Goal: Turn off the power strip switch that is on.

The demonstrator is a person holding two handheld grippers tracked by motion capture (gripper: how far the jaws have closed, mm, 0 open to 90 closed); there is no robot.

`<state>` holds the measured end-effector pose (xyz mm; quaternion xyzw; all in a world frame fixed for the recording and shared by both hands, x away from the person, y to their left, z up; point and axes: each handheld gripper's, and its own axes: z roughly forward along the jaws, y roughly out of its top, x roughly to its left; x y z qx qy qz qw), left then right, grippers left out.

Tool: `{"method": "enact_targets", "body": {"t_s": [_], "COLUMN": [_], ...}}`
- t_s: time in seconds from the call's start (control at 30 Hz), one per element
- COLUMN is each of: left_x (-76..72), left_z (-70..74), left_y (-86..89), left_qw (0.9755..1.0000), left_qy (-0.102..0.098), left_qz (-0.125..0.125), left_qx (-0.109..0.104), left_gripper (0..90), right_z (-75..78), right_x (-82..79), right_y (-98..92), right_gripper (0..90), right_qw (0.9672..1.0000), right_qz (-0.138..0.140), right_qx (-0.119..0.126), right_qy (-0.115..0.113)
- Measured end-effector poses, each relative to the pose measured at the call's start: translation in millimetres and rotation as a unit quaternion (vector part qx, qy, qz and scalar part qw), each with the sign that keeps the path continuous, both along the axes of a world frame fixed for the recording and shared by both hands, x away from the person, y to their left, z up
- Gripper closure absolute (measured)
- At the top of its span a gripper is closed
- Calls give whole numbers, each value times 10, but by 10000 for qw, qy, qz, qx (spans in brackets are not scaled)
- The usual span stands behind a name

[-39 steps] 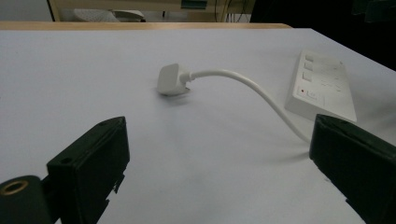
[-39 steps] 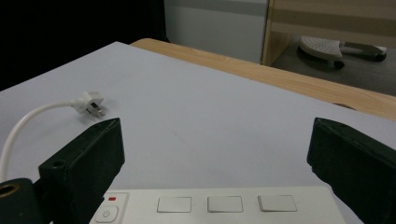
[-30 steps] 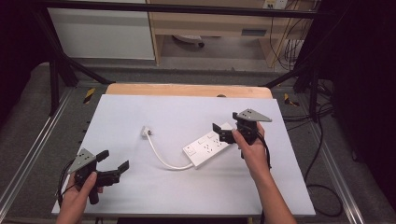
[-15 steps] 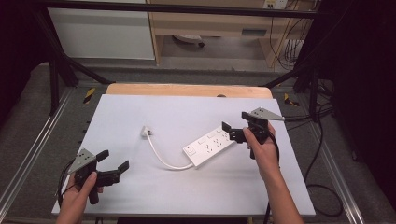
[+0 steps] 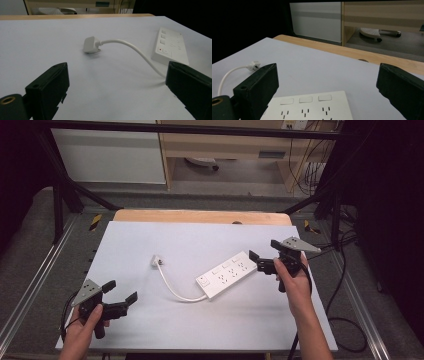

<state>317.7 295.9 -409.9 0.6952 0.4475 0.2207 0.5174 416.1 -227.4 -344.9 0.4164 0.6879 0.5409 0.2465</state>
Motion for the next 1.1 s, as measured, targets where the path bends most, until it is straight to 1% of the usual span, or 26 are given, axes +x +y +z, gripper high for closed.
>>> {"method": "enact_targets", "body": {"t_s": [0.1,0.2,0.37,0.47,0.67,0.87,1.1], "left_x": [-7,-14,-21,-19,-19,-20,-20], "left_z": [14,19,26,25,27,27,26], "left_y": [8,-3,0,8,6,11,7], "left_qw": [9999,10000,9999,9999,9999,9999,9999], "left_qy": [-47,-70,-85,-87,-94,-95,-102], "left_qz": [-38,-48,-55,-54,-52,-41,-37], "left_qx": [-114,-38,-13,-16,9,-6,31], "left_gripper": [50,49,49,49,49,49,49], "right_z": [26,37,33,-1,-71,-155,-288], "right_x": [-34,-67,-155,-201,-284,-380,-458], "right_y": [-61,-118,-237,-311,-451,-576,-643], "right_gripper": [57,55,44,40,36,31,32], "right_qw": [9999,9999,9998,9998,9995,9993,9990], "right_qz": [-9,-34,-107,-172,-273,-368,-437], "right_qx": [53,39,117,101,146,72,23], "right_qy": [-92,-138,-121,-88,-37,-33,-1]}}
